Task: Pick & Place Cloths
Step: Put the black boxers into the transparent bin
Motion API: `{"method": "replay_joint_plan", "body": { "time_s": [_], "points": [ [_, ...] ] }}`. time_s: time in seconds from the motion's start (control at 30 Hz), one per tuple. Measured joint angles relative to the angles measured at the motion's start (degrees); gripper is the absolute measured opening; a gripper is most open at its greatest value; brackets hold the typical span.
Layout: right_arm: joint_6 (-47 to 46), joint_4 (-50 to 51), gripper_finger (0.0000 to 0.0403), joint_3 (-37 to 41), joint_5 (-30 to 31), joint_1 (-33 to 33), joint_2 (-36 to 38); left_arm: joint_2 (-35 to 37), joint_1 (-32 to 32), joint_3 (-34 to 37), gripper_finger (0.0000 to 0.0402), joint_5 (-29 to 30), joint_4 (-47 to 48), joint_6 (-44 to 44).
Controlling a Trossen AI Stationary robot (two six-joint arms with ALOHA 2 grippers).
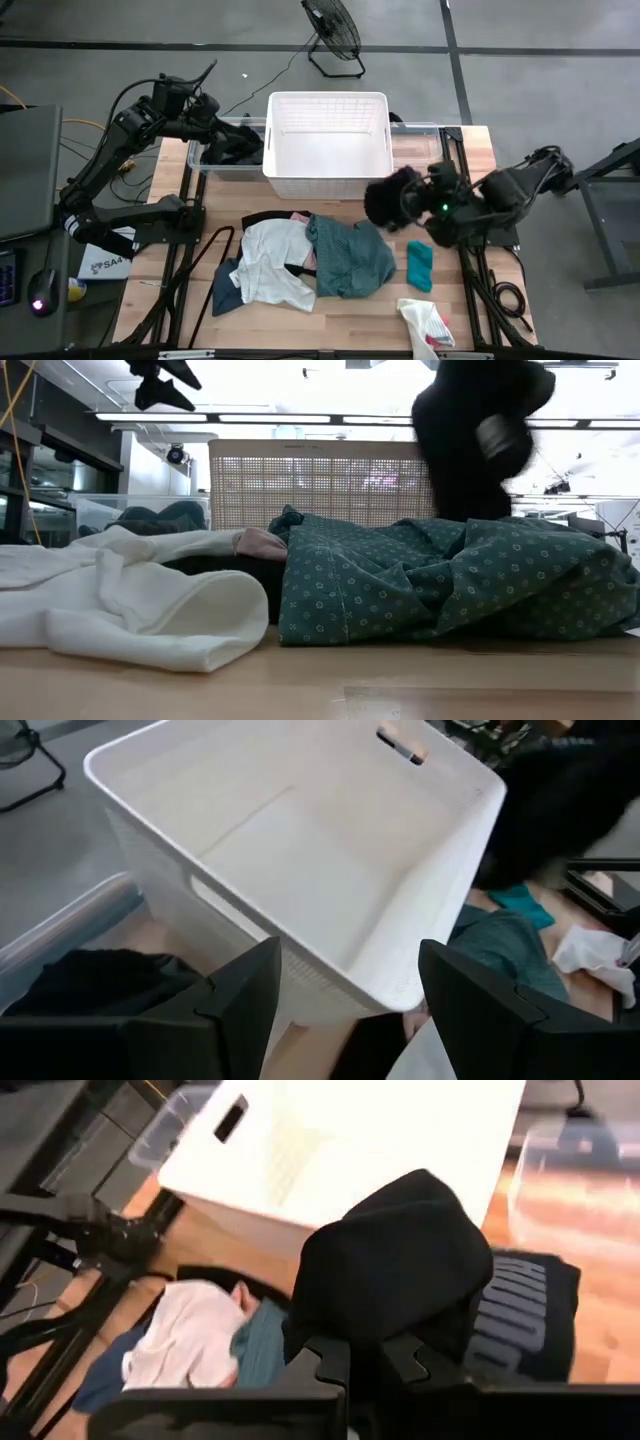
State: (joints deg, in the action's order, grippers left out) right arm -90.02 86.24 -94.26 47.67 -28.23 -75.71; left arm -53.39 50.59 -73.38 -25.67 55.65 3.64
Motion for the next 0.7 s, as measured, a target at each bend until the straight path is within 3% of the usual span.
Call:
{"method": "replay_joint_plan", "body": {
  "time_s": [0.37,0.7],
  "points": [
    [15.71,-0.39,0.0004,0.01,-9.91,6.90,4.42,0.00,0.00,0.00,0.0230,-0.44,-2.26,3.87],
    [35.83,-18.72,0.0004,0.02,-8.82,8.20,7.52,0.00,0.00,0.00,0.0230,-7.44,-8.67,5.87]
  ]
}}
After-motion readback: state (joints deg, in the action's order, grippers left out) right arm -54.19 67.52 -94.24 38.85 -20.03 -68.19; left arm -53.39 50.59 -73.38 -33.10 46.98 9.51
